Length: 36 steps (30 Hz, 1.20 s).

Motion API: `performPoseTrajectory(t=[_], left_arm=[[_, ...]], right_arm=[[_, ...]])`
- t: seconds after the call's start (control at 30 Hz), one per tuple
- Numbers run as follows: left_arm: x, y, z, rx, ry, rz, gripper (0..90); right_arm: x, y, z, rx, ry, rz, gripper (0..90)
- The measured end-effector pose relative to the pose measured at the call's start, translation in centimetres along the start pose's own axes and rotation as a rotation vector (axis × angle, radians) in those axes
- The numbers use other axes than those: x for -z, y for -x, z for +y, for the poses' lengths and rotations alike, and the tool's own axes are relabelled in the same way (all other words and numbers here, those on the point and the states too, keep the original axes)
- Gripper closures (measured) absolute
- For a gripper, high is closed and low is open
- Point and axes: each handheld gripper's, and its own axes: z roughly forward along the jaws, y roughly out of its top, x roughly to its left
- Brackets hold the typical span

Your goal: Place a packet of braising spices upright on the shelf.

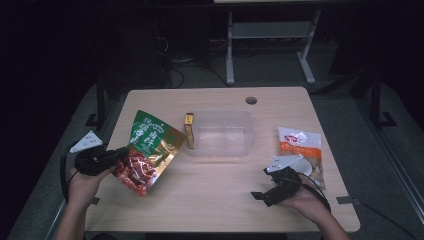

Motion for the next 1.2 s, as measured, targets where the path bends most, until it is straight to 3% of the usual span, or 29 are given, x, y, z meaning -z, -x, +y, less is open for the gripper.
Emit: performPoseTrajectory(t=[0.13, 0.23, 0.57, 0.8, 1.2], left_arm=[[-0.3, 1.8, 0.9, -0.034, 0.013, -0.056, 89.9], [-0.7, 3.2, 1.4, -0.068, 0.01, -0.095, 89.9], [-3.7, 7.3, 2.2, -0.172, -0.039, -0.219, 89.9], [-5.3, 9.1, 2.7, -0.233, -0.066, -0.275, 89.9], [-7.2, 10.6, 3.2, -0.298, -0.106, -0.324, 89.8]], right_arm=[[0.2, 0.2, 0.2, -0.03, 0.02, 0.009, 6.5], [0.5, 0.2, 0.2, -0.042, 0.041, 0.022, 13.5], [0.9, 0.6, 0.5, -0.051, 0.07, 0.053, 16.0], [1.5, 1.1, 1.5, -0.055, 0.112, 0.09, 20.7], [2.0, 1.3, 3.9, -0.035, 0.183, 0.146, 23.1]])
